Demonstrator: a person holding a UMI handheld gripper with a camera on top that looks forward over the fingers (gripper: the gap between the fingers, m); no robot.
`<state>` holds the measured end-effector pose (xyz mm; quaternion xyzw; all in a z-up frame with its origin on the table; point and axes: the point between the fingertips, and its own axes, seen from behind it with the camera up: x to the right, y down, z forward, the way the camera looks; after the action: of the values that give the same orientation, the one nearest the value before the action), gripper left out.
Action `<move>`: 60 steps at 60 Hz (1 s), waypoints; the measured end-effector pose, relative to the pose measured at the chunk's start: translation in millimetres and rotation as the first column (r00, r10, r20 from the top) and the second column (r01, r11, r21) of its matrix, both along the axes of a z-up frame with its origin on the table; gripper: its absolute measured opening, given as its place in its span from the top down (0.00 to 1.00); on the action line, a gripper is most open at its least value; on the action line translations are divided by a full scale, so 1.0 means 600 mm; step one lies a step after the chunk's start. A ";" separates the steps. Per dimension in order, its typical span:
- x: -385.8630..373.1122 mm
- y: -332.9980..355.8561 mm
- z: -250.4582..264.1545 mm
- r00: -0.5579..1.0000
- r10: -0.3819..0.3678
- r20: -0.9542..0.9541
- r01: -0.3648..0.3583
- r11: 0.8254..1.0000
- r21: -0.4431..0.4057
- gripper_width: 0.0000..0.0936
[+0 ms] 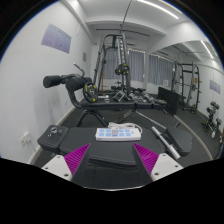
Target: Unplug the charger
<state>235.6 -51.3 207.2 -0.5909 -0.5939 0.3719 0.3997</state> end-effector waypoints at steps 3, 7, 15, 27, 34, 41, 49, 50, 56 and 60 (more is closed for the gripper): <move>-0.023 -0.005 -0.024 1.000 0.003 0.000 -0.003 1.000 -0.014 0.09; -0.058 -0.007 -0.054 1.000 0.008 -0.010 -0.008 0.999 -0.032 0.08; -0.141 -0.013 -0.106 0.999 0.030 -0.036 -0.032 0.999 -0.043 0.09; -0.282 0.003 -0.173 0.996 0.037 -0.087 -0.041 0.998 -0.041 0.08; -0.356 0.018 -0.212 0.996 0.033 -0.085 -0.035 0.999 -0.025 0.08; -0.424 0.038 -0.241 0.996 0.015 -0.091 -0.016 1.000 -0.014 0.08; -0.491 0.037 -0.269 0.997 0.020 -0.070 -0.023 0.999 -0.032 0.09; -0.498 0.038 -0.273 0.998 0.019 -0.065 -0.021 0.999 -0.031 0.09; -0.533 0.047 -0.292 0.999 0.006 -0.046 -0.007 1.000 -0.021 0.09; -0.549 0.047 -0.302 0.999 0.007 -0.032 -0.008 1.000 -0.026 0.10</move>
<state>-93.9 -23.1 26.0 -0.5879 -0.5847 0.3906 0.3998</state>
